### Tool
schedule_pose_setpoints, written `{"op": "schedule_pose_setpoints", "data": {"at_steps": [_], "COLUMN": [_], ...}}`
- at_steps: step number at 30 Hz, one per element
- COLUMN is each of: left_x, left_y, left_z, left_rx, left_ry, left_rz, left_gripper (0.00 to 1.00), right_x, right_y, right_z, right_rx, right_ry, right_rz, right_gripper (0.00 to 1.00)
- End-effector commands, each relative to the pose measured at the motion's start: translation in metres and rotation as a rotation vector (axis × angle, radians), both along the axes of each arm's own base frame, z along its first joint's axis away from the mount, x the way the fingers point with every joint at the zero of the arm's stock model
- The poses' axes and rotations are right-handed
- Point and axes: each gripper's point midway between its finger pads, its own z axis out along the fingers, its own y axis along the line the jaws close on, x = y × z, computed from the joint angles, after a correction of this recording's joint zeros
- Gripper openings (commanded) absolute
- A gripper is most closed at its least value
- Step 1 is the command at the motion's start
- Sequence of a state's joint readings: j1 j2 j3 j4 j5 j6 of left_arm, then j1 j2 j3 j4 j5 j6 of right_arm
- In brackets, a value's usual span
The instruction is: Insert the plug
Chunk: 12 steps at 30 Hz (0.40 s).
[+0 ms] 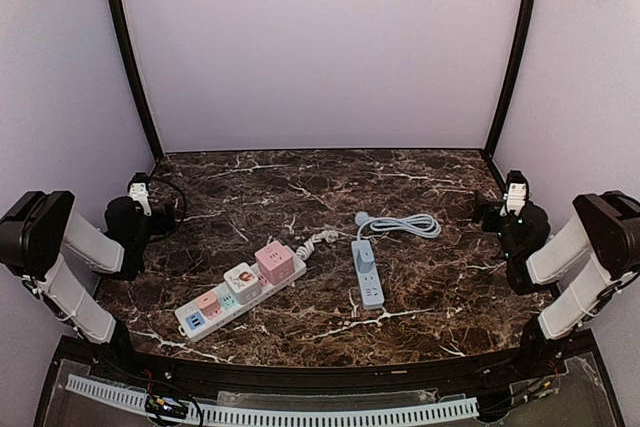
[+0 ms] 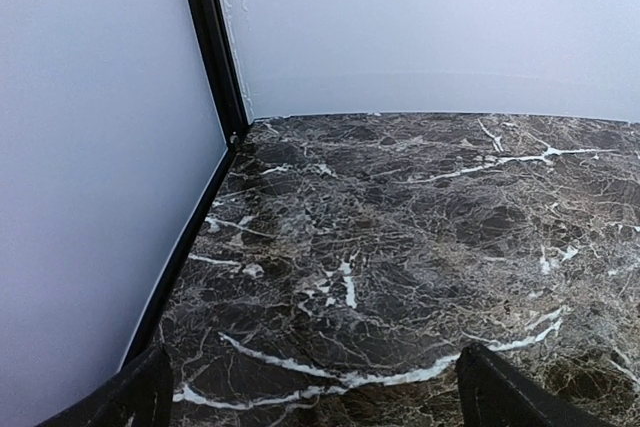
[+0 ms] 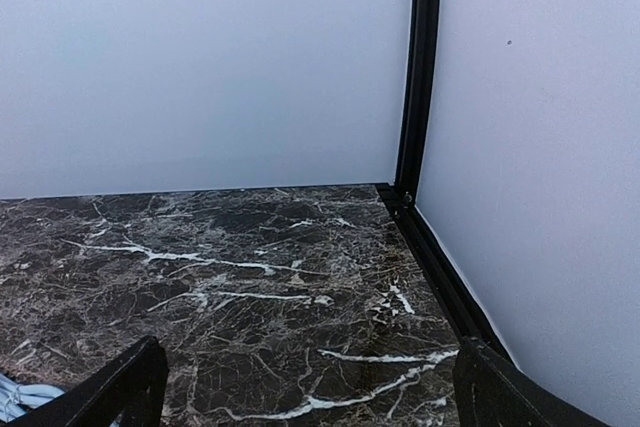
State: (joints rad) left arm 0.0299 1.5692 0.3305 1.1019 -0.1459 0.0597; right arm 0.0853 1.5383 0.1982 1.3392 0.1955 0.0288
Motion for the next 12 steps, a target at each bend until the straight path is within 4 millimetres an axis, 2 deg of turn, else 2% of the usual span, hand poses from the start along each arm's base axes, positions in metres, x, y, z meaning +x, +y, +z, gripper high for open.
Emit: {"op": "schedule_pose_setpoints", "data": {"at_steps": [1,12], "left_x": [0.0022,0.0021], "left_y": [-0.0010,-0.0009], "left_z": [0.0003,0.0002], "left_rx": [0.004,0.004], "left_ry": [0.007,0.007], "left_rz": [-0.009,-0.008], "left_gripper": [0.99,0.99], "right_x": [0.0019,0.0049], "right_y": [-0.0032,0.0035], "right_z": [0.0044,0.0031], "right_rx": [0.013,0.007], "right_ry": [-0.019,-0.008], "right_rz": [-0.017,0.041], "right_gripper": [0.99,0.99]}}
